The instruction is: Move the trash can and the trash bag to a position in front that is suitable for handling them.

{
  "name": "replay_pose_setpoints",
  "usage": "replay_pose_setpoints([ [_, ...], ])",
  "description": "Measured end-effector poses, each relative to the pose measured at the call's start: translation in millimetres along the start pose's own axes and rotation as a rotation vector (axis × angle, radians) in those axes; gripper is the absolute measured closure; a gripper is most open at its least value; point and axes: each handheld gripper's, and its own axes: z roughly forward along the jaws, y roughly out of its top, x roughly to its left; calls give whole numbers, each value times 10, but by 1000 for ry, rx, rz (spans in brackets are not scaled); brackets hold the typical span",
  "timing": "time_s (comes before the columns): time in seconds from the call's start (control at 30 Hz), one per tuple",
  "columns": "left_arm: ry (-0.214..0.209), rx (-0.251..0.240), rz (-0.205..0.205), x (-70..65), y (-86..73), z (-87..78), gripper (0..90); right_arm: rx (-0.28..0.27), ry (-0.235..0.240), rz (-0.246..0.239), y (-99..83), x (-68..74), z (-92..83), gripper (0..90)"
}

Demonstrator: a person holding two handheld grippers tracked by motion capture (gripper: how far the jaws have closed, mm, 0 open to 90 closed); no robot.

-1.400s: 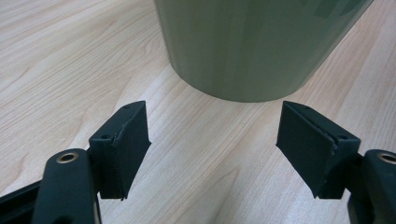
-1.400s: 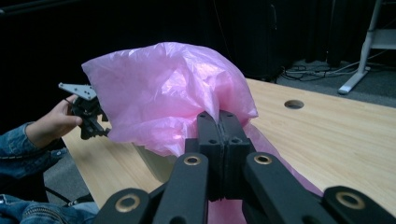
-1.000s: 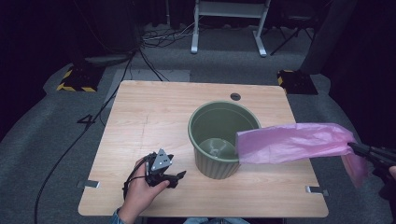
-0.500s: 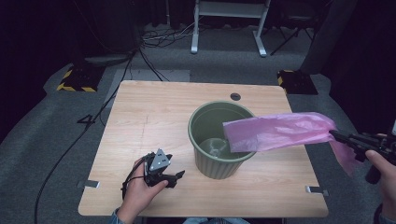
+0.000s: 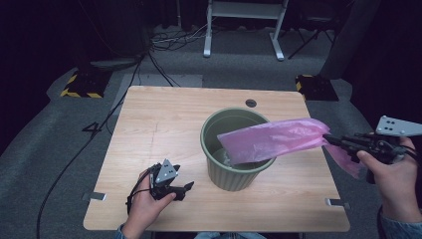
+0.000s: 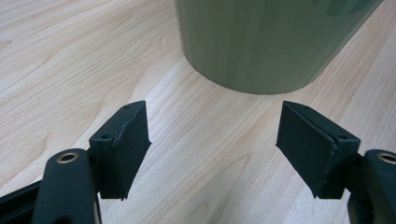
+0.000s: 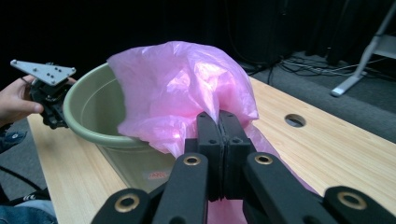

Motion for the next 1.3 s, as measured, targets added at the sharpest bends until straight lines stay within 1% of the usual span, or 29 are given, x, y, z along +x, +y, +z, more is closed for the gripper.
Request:
replay_pose_setpoints([
  [0.03, 1, -1, -7, -1, -7, -3, 253, 11, 7, -10, 23, 12, 73, 899],
  [0.07, 1, 0, -7, 1, -13, -7, 253, 11, 7, -10, 23, 12, 73, 899],
  [0.13, 3, 3, -8, 1, -22, -15, 253, 19, 24, -22, 56, 35, 182, 899],
  [0.17, 5, 2, -9, 1, -25, -19, 253, 19, 24, -22, 56, 35, 182, 899],
  [0.23, 6, 2, -10, 3, -32, -27, 253, 27, 33, -33, 79, 56, 258, 898],
  [0.3, 9, 2, -16, 4, -43, -39, 253, 32, 48, -40, 102, 78, 335, 898],
  [0.33, 12, 2, -14, 8, -47, -44, 253, 35, 64, -48, 124, 98, 411, 897],
  [0.37, 14, 2, -16, 10, -51, -50, 253, 35, 64, -48, 124, 98, 411, 897],
  [0.53, 14, -1, -22, 16, -59, -53, 253, 50, 96, -57, 160, 146, 588, 896],
  [0.6, 12, -1, -22, 14, -56, -53, 254, 69, 97, -66, 170, 164, 643, 897],
  [0.7, 9, -3, -22, 19, -59, -62, 253, 92, 79, -84, 184, 175, 636, 898],
  [0.8, 12, -3, -30, 33, -64, -58, 253, 100, 53, -82, 195, 146, 534, 898],
  [0.9, 9, -4, -26, 32, -57, -49, 253, 113, 18, -80, 194, 111, 427, 898],
  [1.0, 6, 1, -23, 19, -48, -31, 254, 127, -2, -94, 213, 113, 380, 898],
  [1.03, 7, 2, -19, 16, -46, -26, 254, 127, -2, -94, 213, 113, 380, 898],
  [1.1, 5, 6, -15, 8, -43, -22, 254, 130, 15, -104, 226, 146, 438, 898],
  [1.13, 6, 5, -17, 4, -44, -24, 254, 137, 40, -115, 237, 197, 545, 897],
  [1.17, 7, 6, -17, 5, -45, -28, 254, 137, 40, -115, 237, 197, 545, 897],
  [1.2, 8, 3, -21, 6, -49, -32, 253, 138, 50, -119, 241, 214, 586, 897],
  [1.23, 9, 3, -17, 15, -51, -38, 254, 139, 61, -121, 246, 236, 638, 897],
  [1.3, 11, -1, -27, 22, -60, -43, 253, 137, 82, -124, 261, 274, 737, 897],
])
